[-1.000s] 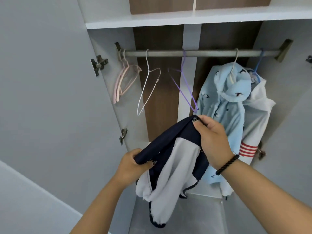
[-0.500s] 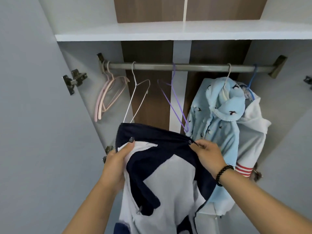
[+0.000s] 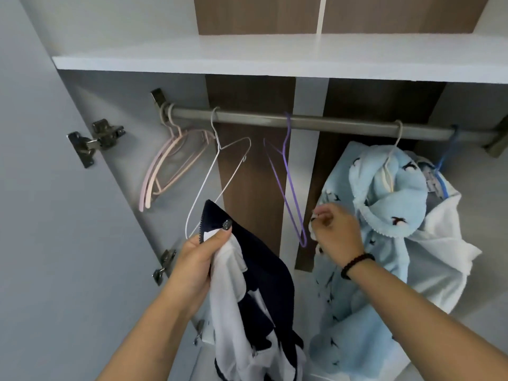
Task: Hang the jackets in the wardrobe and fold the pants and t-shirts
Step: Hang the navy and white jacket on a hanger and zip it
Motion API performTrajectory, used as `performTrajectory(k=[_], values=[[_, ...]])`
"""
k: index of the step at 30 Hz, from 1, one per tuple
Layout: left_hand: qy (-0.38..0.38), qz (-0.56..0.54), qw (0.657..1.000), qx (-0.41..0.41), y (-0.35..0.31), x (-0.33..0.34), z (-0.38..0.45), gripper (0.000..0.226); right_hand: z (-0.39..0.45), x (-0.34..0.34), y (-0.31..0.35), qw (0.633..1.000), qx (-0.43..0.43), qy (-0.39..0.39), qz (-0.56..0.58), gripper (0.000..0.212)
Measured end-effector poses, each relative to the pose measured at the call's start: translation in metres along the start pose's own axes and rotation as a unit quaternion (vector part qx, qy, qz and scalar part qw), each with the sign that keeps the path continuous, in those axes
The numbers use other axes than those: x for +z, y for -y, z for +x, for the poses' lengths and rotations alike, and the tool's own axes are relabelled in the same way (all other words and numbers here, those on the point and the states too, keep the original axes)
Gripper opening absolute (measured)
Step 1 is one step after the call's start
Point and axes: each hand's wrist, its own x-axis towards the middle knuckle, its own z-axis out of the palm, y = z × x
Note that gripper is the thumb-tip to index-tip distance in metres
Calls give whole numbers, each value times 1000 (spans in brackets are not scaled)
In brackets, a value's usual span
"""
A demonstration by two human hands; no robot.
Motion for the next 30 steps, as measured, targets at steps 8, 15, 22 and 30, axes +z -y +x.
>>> performTrajectory(k=[8,15,22,30], values=[[-53,148,987,21,14,-4,22,55,85,44,18,994,32,8,105,18],[-84,138,987,23,22,-5,30,40,120,71,34,964,151,174,134,27],[-138,62,988,40,11,-21,31,30,114,89,62,828,318,245,392,20],[-201,15,980,-2,14,-51,21,22,125,86,60,949,202,-2,240,21]])
